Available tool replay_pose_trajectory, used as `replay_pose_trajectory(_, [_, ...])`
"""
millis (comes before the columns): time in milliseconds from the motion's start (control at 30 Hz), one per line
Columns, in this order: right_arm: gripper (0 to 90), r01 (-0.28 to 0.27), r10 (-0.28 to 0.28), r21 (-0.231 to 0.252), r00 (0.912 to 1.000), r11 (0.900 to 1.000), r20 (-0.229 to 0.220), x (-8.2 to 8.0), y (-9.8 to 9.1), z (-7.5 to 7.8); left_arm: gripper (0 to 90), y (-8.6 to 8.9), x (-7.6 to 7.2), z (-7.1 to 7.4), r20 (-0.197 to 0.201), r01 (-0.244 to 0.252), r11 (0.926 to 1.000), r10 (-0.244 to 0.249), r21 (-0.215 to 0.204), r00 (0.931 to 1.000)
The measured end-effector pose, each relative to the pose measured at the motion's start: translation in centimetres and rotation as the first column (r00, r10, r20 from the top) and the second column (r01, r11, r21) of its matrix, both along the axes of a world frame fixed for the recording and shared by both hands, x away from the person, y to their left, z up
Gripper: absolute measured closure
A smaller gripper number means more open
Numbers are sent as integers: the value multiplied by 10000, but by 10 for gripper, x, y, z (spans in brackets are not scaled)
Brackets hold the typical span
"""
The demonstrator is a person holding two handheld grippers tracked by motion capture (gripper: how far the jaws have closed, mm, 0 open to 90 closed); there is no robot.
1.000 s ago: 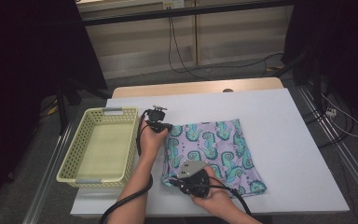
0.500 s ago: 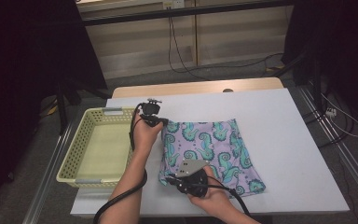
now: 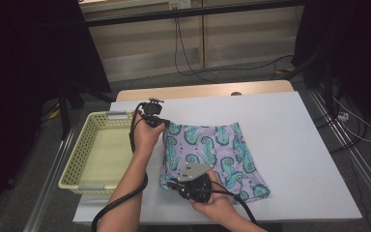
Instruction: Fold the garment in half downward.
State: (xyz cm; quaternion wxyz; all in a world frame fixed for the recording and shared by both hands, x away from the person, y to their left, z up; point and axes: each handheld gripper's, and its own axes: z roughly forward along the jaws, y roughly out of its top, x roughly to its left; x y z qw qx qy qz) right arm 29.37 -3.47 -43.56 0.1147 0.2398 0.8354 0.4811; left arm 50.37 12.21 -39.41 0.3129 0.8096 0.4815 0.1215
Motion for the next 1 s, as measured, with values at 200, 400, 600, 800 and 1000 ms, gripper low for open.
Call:
replay_pose_trajectory(200, [854, 102, -101, 315, 9999, 9995, -28, 3, 2, 4, 870, 4, 2, 4, 62, -94, 10000, 94, -17, 9999])
replay_pose_trajectory(400, [854, 73, -71, 412, 10000, 9991, -30, 4, 9, 5, 871, 11, 3, 8, -28, -179, 9998, 180, 36, 9998])
replay_pose_trajectory(600, [854, 98, -97, 522, 9999, 9986, -24, 6, 13, 5, 872, 15, 5, 11, -109, -253, 9997, 252, -45, 9996])
replay_pose_trajectory(800, [854, 103, -104, 578, 9999, 9983, 2, 6, 17, 5, 872, 18, 5, 16, -95, -257, 9997, 257, -21, 9996])
replay_pose_trajectory(1000, [854, 100, -105, 682, 9999, 9976, 73, 7, 20, 7, 872, 20, 5, 23, -12, -252, 9997, 252, -32, 9997])
